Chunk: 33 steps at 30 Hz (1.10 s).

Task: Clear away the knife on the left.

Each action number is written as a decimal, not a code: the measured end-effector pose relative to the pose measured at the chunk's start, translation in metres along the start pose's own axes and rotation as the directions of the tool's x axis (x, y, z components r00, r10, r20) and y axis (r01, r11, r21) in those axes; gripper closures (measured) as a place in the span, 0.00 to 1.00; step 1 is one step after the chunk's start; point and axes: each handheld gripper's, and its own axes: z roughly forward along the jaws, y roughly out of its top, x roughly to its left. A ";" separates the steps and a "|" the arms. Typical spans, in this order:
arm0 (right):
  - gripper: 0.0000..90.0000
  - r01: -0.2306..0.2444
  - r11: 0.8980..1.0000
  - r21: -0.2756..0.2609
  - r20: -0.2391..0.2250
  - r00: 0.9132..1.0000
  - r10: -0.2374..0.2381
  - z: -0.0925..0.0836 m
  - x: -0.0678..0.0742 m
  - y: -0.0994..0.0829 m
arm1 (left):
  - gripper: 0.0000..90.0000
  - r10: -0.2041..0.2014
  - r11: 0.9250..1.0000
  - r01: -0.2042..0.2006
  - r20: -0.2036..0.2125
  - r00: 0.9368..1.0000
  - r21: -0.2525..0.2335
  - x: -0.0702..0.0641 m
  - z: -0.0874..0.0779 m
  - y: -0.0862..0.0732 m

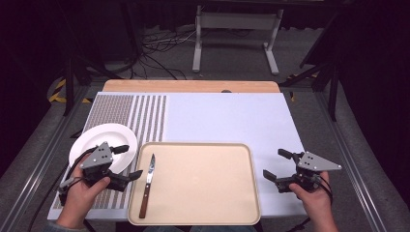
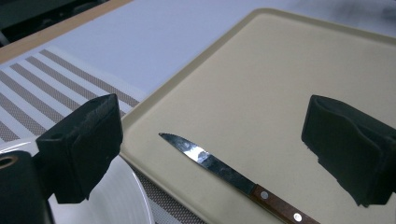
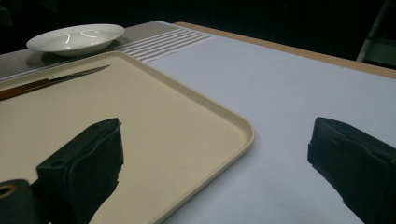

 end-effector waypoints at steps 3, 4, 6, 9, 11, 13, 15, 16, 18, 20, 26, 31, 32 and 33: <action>0.04 0.000 1.000 -0.001 -0.001 1.000 0.000 0.000 0.000 0.000 | 0.07 0.003 0.999 -0.004 -0.007 1.000 -0.038 0.000 -0.005 -0.007; 0.04 0.001 1.000 -0.002 -0.001 1.000 -0.001 0.000 0.000 0.000 | 0.07 0.002 0.999 -0.002 -0.008 1.000 -0.050 0.001 -0.006 -0.009; 0.04 0.002 1.000 -0.004 0.000 1.000 -0.002 0.000 0.000 0.000 | 0.07 0.000 0.997 -0.001 -0.014 1.000 -0.075 0.001 -0.009 -0.013; 0.04 0.002 1.000 -0.007 0.001 1.000 -0.002 0.000 0.000 -0.001 | 0.06 -0.010 0.993 0.007 -0.025 1.000 -0.116 0.001 -0.012 -0.021; 0.04 0.003 1.000 -0.009 0.002 1.000 -0.003 0.000 0.000 -0.001 | 0.06 -0.016 0.990 0.012 -0.026 1.000 -0.140 0.002 -0.015 -0.026; 0.04 0.008 1.000 -0.013 0.001 1.000 -0.008 0.000 0.001 -0.001 | 0.06 -0.022 0.986 0.017 -0.034 0.999 -0.164 0.003 -0.016 -0.031; 0.04 0.009 1.000 -0.014 0.002 1.000 -0.009 0.000 0.001 -0.001 | 0.06 -0.026 0.985 0.018 -0.041 0.999 -0.172 0.003 -0.018 -0.035; 0.04 0.010 1.000 -0.016 0.003 1.000 -0.010 0.000 0.001 -0.001 | 0.06 -0.032 0.985 0.025 -0.038 0.999 -0.173 0.003 -0.019 -0.036; 0.04 0.011 1.000 -0.022 0.001 1.000 -0.011 0.000 0.000 -0.002 | 0.06 -0.034 0.982 0.026 -0.042 0.999 -0.186 0.003 -0.020 -0.041; 0.04 0.013 1.000 -0.027 0.001 1.000 -0.013 -0.001 0.000 -0.002 | 0.06 -0.041 0.980 0.031 -0.046 0.998 -0.197 0.004 -0.021 -0.046; 0.04 0.013 0.999 -0.033 0.003 1.000 -0.013 -0.001 -0.001 -0.005 | 0.05 -0.072 0.979 0.058 -0.065 0.995 -0.197 0.008 -0.025 -0.061; 0.04 0.013 0.999 -0.038 0.005 1.000 -0.013 -0.001 -0.002 -0.006 | 0.05 -0.094 0.978 0.078 -0.074 0.993 -0.194 0.012 -0.026 -0.068; 0.04 0.010 0.999 -0.039 0.005 1.000 -0.010 -0.001 -0.002 -0.007 | 0.05 -0.103 0.977 0.087 -0.071 0.992 -0.193 0.012 -0.025 -0.069; 0.04 0.009 0.999 -0.039 0.006 1.000 -0.009 -0.001 -0.002 -0.007 | 0.05 -0.101 0.978 0.085 -0.075 0.992 -0.192 0.012 -0.025 -0.071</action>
